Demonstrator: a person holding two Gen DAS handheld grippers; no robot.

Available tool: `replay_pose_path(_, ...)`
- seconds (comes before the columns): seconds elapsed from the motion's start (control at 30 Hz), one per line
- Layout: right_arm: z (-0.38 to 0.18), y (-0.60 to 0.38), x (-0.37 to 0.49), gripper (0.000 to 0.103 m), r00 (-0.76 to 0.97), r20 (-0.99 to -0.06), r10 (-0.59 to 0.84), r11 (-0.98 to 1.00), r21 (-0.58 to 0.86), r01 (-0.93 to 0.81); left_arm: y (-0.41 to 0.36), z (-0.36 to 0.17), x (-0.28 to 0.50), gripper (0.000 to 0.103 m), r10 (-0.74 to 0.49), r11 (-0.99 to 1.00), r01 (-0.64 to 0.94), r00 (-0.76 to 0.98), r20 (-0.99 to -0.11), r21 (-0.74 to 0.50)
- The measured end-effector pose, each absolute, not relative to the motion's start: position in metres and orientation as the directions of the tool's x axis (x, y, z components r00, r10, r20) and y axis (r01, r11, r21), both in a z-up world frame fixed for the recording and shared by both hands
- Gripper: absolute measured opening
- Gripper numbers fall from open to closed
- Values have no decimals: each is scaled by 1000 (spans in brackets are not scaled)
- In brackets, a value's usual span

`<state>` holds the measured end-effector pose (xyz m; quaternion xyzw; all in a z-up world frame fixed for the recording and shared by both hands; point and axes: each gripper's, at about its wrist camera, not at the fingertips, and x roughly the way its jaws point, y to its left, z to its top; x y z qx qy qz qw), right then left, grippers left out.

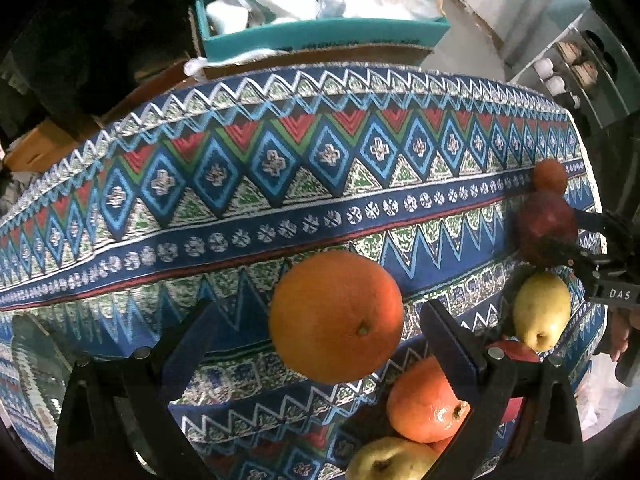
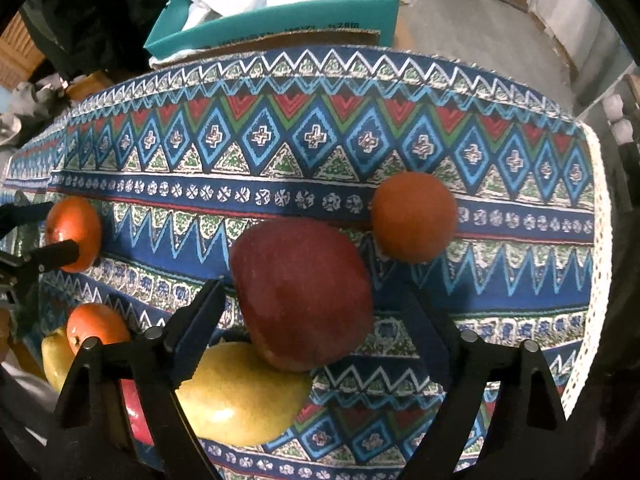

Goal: Organize fruits
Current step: 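Grasp the large orange with the left tool while the right tool grasps a red apple, then lift the orange with the left tool while the right tool lifts the apple toward the bowl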

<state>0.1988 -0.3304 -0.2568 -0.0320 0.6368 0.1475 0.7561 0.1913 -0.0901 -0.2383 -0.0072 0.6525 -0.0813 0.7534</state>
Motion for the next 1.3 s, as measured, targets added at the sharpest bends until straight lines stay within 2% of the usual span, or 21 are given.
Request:
replay_pose_path(0.17,-269,-328,203,78,108,-975,193,953,160,-258,-96,-249,194,99,-151,983,122,115,-982,-137)
replay_pose_path(0.3,-274,-325,203,73,95,-977,192,951,161,-265,-100,-252,194,88,-151,981,141,120,-981,-133)
replay_pose_path(0.43,-273,-324,203,72,113,-975,190,951,154,-269,-104,-251,195,71,-133,980,168,140,-981,-108)
replay_pose_path(0.63,-262,-325,196,67,144,-969,202,948,156,-277,-98,-248,188,70,-153,979,161,159,-975,-127)
replay_pose_path(1.3,-236,-319,177,65,229,-956,182,947,108,-301,-80,-206,157,69,-126,982,169,269,-955,-83)
